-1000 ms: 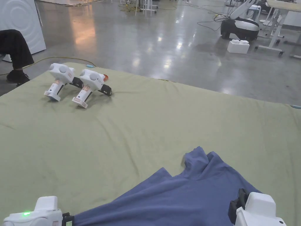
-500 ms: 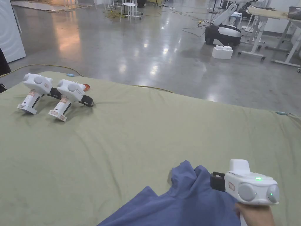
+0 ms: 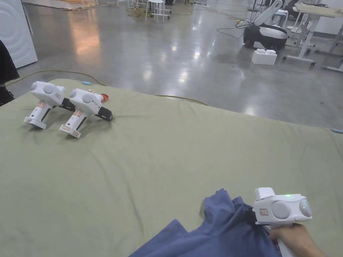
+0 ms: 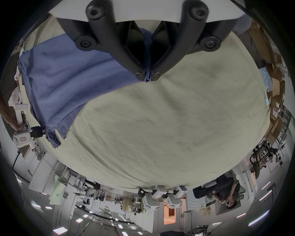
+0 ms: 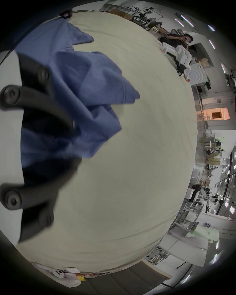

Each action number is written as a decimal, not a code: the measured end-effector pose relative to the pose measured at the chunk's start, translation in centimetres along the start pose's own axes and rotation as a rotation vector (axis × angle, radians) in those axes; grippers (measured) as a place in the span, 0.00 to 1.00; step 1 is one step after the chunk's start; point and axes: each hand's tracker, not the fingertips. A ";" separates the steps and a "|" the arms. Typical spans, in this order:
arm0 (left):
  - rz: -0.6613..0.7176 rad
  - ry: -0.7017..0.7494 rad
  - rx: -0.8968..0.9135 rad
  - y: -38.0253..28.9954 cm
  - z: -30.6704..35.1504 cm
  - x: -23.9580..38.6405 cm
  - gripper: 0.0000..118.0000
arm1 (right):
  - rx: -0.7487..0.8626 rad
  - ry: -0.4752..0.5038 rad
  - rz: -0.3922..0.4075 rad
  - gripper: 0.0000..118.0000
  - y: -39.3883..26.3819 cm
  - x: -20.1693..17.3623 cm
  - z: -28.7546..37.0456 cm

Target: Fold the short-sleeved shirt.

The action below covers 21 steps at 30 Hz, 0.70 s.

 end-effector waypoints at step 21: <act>-0.072 -0.165 0.381 9.0 9.3 3.9 0.02 | 0.508 -0.209 -0.087 0.02 -0.8 1.9 27.3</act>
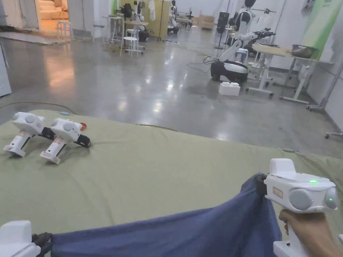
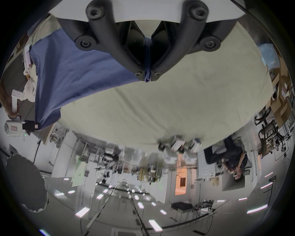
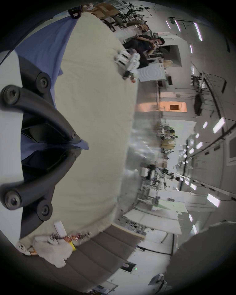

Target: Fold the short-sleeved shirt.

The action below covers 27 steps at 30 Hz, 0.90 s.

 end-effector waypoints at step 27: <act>-0.158 -0.083 0.381 36.1 3.1 11.8 0.01 | 0.434 -0.259 -0.182 0.02 20.6 10.5 14.6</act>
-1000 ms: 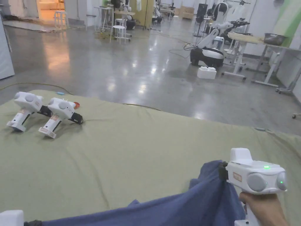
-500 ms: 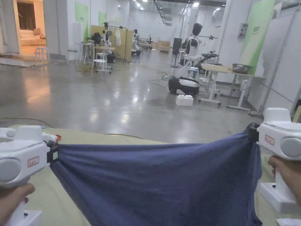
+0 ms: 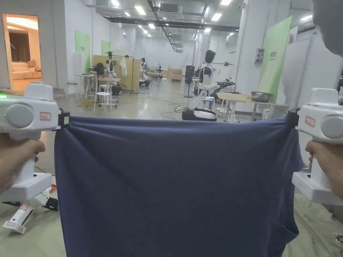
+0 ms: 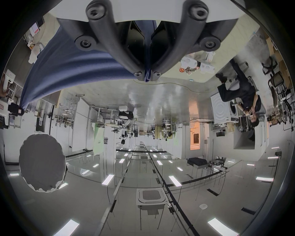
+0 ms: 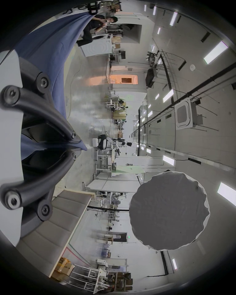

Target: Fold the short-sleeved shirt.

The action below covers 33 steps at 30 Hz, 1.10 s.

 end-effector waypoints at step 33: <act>0.023 -0.045 -0.107 -20.6 4.8 -4.1 0.01 | -0.172 0.008 0.157 0.02 -17.4 0.2 11.2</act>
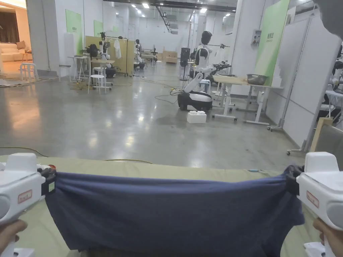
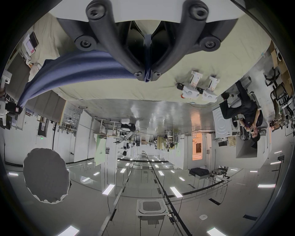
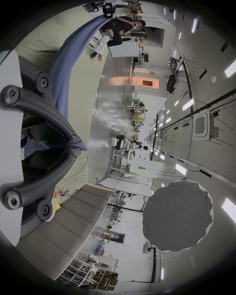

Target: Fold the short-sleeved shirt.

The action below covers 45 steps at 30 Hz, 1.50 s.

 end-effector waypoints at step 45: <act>0.058 0.028 -0.424 -23.8 12.7 1.3 0.63 | -0.413 0.004 0.093 0.72 -24.1 -5.9 12.8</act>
